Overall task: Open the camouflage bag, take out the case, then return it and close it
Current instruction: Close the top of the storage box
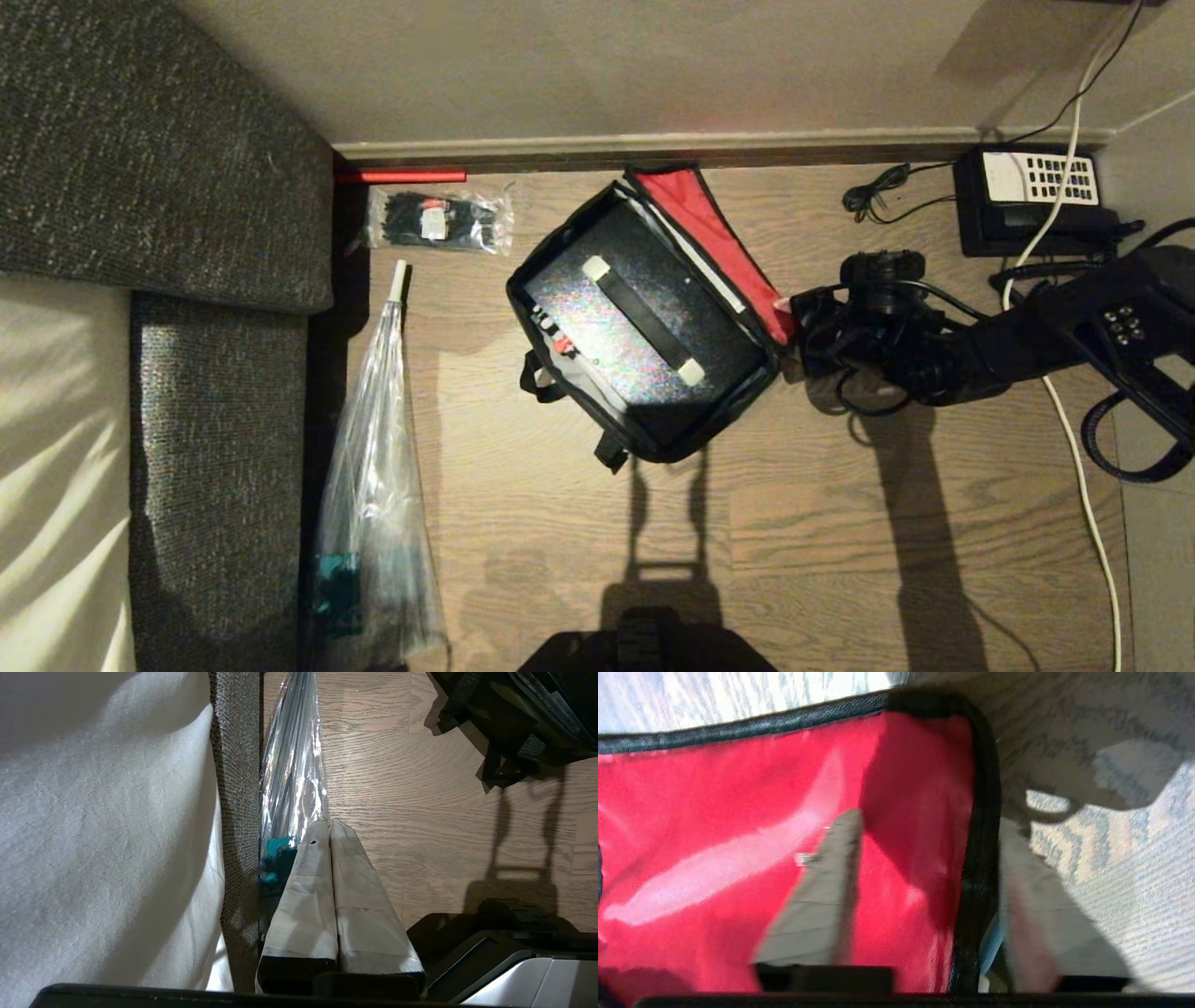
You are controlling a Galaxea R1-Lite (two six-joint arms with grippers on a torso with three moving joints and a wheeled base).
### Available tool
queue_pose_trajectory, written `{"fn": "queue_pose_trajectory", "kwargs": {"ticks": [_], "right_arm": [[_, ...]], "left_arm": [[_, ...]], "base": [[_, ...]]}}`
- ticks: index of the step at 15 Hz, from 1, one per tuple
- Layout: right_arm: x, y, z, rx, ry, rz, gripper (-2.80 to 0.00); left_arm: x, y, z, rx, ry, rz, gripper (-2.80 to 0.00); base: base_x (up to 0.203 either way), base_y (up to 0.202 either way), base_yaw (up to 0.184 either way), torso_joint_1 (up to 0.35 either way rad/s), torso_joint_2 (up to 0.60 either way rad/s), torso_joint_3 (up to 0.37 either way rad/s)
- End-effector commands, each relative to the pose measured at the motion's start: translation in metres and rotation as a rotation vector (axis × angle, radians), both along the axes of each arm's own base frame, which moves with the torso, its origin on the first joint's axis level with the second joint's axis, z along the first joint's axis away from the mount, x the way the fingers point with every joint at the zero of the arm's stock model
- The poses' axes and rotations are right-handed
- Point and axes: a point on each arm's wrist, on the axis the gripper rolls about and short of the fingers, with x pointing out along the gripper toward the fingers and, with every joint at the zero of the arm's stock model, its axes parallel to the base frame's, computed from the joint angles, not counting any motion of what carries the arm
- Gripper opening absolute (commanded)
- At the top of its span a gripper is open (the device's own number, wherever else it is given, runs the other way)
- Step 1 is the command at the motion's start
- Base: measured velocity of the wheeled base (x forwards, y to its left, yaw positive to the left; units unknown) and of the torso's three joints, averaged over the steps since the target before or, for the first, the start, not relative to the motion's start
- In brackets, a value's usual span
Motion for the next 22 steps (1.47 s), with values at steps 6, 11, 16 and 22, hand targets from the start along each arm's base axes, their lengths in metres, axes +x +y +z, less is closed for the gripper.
{"fn": "queue_pose_trajectory", "kwargs": {"ticks": [6, 11, 16, 22], "right_arm": [[-0.003, 0.0, 0.022, -0.019, -0.051, 0.021, -2.8], [-0.026, -0.003, 0.037, -0.259, -0.121, 0.14, -2.8], [-0.048, -0.003, 0.06, -0.374, -0.235, 0.216, -2.8], [-0.073, 0.006, 0.076, -0.464, -0.423, 0.339, -2.8]], "left_arm": [[0.0, 0.0, 0.0, 0.001, 0.0, 0.0, -2.8], [0.0, 0.0, 0.0, 0.001, 0.0, 0.0, -2.8], [0.0, 0.0, 0.0, 0.001, 0.0, 0.0, -2.8], [0.0, 0.0, 0.0, 0.001, 0.0, 0.0, -2.8]], "base": [[0.0, 0.0, 0.0, 0.0, 0.0, 0.0], [0.0, 0.0, 0.0, 0.0, 0.0, 0.0], [0.0, 0.0, 0.0, 0.0, 0.0, 0.0], [0.0, 0.0, 0.0, 0.0, 0.0, 0.0]]}}
